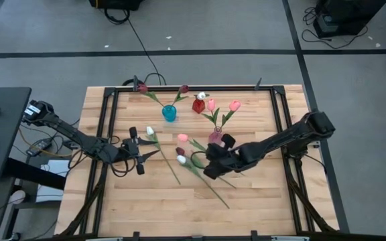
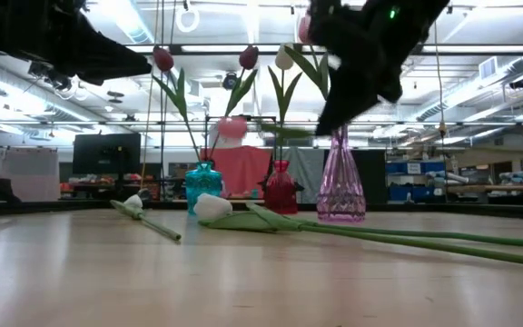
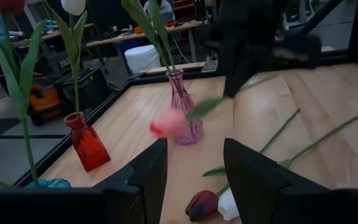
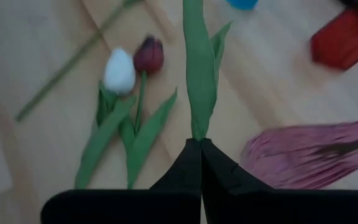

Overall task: Sort flowers into vase by color
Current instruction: Put the pink tulip into the violet vase

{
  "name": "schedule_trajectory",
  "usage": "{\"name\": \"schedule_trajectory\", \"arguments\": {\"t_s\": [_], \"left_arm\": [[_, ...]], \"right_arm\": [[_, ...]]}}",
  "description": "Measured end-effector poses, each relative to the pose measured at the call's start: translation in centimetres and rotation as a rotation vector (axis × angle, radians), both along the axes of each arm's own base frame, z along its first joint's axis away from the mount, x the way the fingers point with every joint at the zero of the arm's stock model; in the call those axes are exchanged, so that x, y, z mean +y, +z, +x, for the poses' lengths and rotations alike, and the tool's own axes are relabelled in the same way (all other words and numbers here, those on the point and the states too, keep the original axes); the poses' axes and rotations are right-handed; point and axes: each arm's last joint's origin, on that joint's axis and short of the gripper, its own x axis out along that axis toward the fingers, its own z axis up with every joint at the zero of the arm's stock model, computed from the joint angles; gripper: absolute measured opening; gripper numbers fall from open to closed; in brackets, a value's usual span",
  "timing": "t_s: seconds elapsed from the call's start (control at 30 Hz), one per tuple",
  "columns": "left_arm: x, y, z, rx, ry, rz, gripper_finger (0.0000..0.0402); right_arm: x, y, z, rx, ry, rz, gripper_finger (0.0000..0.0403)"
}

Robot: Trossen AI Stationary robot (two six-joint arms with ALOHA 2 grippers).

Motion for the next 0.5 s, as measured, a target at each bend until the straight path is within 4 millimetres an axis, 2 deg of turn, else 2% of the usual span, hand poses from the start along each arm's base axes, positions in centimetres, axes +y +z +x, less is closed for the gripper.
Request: {"name": "schedule_trajectory", "arguments": {"t_s": [0.23, 0.4, 0.5], "left_arm": [[0.0, -0.1, 0.0, 0.000, 0.002, -0.024, 0.0163], [-0.1, 0.0, 0.0, -0.008, -0.017, -0.037, 0.0163], [-0.2, 0.1, 0.1, -0.017, -0.049, -0.061, 0.0163]], "right_arm": [[1.4, 2.5, -1.2, -0.160, 0.087, -0.075, 0.0003], [1.3, 2.2, -1.6, -0.326, 0.209, -0.032, 0.0003], [0.7, 1.1, -1.7, -0.461, 0.278, -0.004, 0.0003]]}}
